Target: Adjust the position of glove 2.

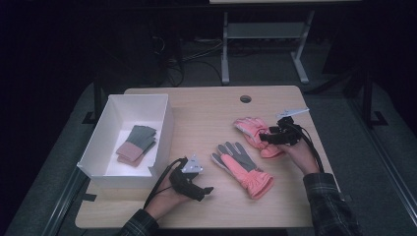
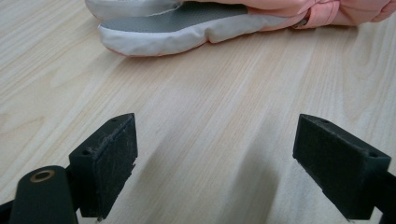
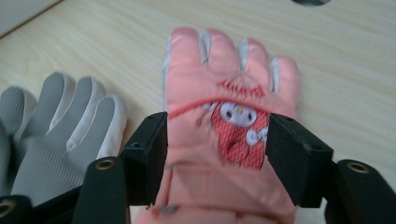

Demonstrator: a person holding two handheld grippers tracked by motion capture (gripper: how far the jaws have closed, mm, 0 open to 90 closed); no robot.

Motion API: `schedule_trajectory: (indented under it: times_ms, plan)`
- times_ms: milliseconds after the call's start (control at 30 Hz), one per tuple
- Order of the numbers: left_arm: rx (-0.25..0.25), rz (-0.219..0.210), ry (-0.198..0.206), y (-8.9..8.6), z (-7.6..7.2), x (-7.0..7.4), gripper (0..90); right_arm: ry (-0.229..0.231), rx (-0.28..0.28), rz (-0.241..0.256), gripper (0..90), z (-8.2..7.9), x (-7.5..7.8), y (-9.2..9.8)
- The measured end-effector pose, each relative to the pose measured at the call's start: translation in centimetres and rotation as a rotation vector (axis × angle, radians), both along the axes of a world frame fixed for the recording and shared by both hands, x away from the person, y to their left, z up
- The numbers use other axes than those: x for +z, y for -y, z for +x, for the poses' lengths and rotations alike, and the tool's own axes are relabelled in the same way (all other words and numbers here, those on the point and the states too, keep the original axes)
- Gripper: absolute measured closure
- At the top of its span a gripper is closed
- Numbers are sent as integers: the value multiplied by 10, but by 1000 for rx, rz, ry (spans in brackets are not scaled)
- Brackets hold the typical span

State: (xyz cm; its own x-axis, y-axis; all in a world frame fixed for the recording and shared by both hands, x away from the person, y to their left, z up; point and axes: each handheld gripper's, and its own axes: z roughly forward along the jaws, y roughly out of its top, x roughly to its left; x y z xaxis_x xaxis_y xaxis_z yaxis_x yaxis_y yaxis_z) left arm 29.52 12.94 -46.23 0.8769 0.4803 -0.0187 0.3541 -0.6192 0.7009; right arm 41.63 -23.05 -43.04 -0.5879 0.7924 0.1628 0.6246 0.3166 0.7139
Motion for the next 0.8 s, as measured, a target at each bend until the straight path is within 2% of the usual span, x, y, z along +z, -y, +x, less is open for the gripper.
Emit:
schedule_trajectory:
  times_ms: [100, 200, 267, 400, 467, 500, 667, 800]
  plan:
    - [4, -5, 6, -3, 2, -3, 130, 23, -7, 10, 438, 6, -2, -3]
    - [13, -18, -10, -5, 4, -5, 129, 0, -10, 6, 450, 11, -8, -5]
    - [7, 0, 1, -5, 4, -6, 129, -6, -12, 18, 459, 14, -11, -5]
    - [2, 0, 10, -7, 3, -8, 129, -6, -10, 30, 487, 17, -16, -5]
    - [-4, 16, 16, -6, 3, -10, 129, -15, 0, 25, 491, 18, -18, -6]
    - [-9, 13, 8, -5, 3, -12, 129, -18, -3, 14, 491, 18, -19, -7]
    - [-11, -14, 25, -5, 2, -15, 127, -45, -1, -19, 519, 19, -26, -11]
    - [-13, -17, 26, -6, 2, -15, 130, -37, 7, -53, 576, 19, -27, -14]
